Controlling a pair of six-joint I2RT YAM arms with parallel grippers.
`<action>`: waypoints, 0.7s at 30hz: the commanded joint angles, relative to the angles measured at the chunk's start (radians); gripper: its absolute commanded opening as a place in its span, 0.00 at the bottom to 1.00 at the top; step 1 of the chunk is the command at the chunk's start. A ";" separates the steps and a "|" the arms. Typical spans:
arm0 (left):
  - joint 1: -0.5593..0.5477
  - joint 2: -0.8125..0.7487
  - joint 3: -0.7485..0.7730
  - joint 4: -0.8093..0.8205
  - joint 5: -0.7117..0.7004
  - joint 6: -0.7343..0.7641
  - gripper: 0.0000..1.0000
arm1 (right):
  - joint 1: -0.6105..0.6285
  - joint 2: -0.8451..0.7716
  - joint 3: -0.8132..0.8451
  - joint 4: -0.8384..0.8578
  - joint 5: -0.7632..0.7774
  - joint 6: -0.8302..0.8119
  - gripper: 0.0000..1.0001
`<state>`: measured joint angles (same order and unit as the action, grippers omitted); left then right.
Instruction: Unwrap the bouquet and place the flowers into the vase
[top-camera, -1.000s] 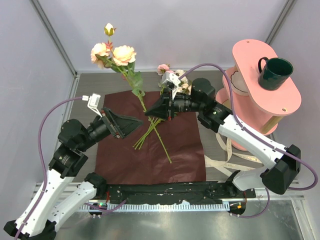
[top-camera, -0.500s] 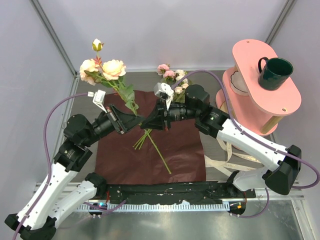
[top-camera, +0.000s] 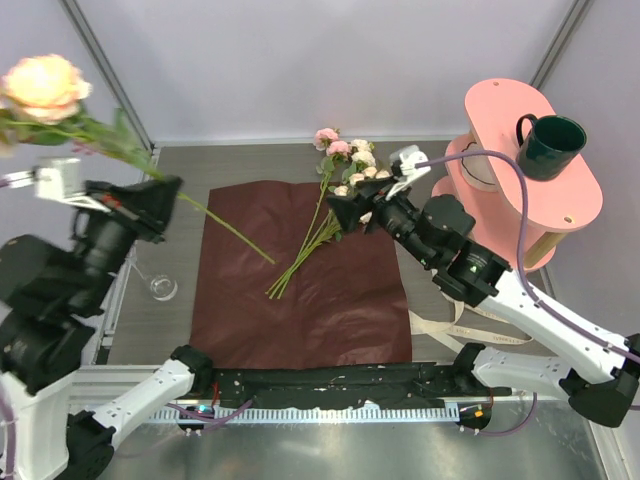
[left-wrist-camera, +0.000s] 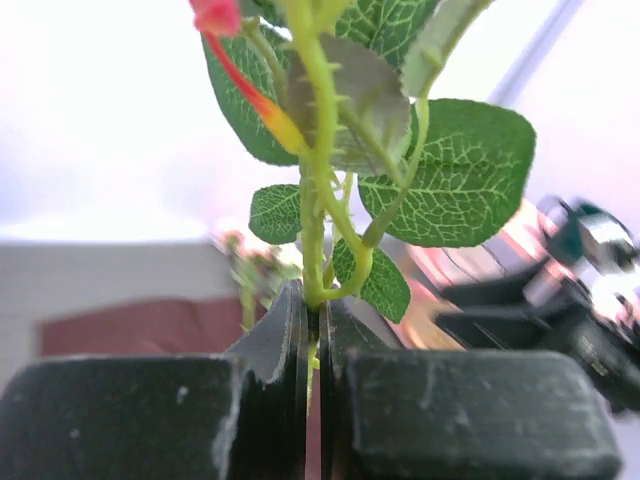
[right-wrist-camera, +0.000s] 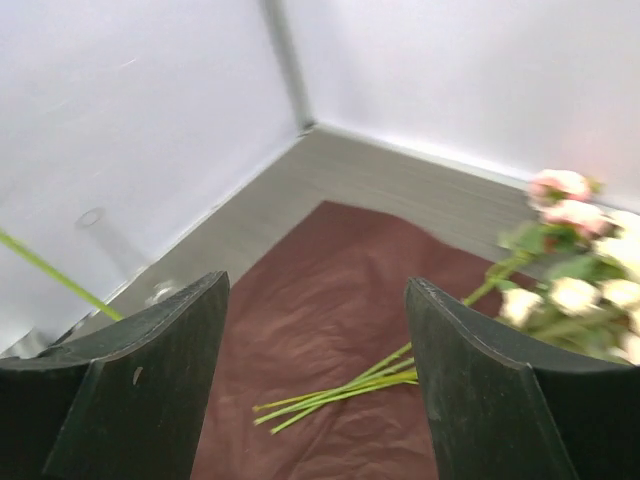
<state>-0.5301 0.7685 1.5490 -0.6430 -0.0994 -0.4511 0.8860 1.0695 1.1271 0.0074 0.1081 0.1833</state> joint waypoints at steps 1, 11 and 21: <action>0.001 0.054 0.235 -0.132 -0.340 0.322 0.00 | -0.001 -0.071 -0.059 0.046 0.331 0.013 0.77; 0.001 0.166 0.548 -0.195 -0.703 0.546 0.00 | -0.001 -0.083 -0.092 0.032 0.292 -0.005 0.77; 0.001 0.140 0.435 -0.043 -0.815 0.687 0.00 | 0.001 -0.062 -0.110 0.051 0.271 0.001 0.77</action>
<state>-0.5297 0.9089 2.0659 -0.7837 -0.8497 0.1455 0.8833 0.9997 1.0267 0.0132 0.3798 0.1867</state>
